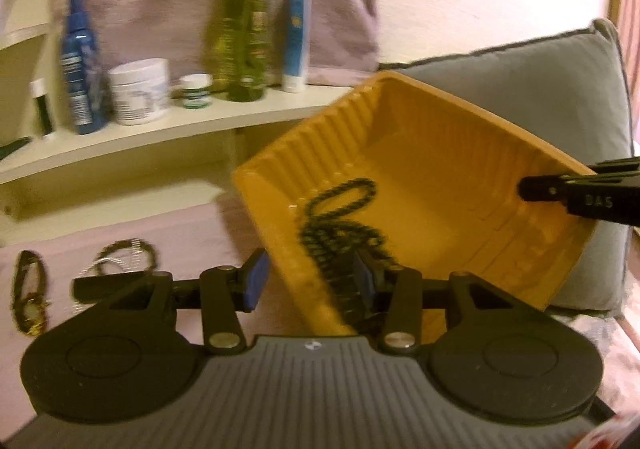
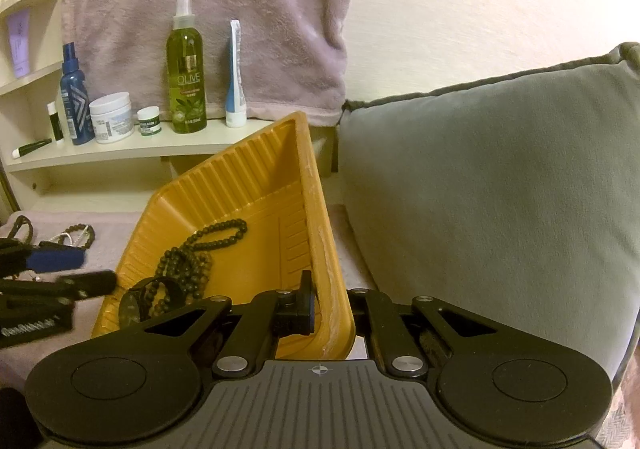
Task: Organize jewelry
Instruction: 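Move the left tool back over the remaining jewelry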
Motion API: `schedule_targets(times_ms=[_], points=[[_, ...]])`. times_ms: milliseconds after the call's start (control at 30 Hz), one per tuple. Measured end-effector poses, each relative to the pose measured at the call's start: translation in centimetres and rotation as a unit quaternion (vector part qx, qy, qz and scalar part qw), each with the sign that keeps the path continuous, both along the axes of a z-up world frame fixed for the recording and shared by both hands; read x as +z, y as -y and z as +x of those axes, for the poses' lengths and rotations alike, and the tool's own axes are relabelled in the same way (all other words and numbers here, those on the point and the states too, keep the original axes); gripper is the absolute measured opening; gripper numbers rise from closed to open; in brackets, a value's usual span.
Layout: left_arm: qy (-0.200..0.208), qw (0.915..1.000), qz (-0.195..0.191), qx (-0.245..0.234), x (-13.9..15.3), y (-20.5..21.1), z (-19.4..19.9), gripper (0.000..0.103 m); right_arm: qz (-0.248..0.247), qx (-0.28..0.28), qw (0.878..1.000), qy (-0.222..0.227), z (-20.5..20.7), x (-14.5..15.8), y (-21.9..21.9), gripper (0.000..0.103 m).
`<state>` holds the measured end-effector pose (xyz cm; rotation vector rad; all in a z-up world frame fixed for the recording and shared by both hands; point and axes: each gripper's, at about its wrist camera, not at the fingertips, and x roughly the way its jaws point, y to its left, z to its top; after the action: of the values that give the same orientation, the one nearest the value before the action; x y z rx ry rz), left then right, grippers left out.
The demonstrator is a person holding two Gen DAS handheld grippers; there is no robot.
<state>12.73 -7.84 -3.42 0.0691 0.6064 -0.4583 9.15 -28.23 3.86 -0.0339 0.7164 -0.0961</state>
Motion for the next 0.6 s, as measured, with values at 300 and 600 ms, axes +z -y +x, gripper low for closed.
schedule_targets(times_ms=[300,600], points=[[0.023,0.9942,0.033,0.1,-0.8,-6.6,0.6,0.043,-0.001,0.001,1.0,-0.001,-0.1,0.1,0.0,0.006],[0.006,0.9806,0.091,0.173,-3.8,-12.6,1.0,0.043,-0.003,0.001,1.0,-0.002,0.0,0.0,-0.1,0.006]])
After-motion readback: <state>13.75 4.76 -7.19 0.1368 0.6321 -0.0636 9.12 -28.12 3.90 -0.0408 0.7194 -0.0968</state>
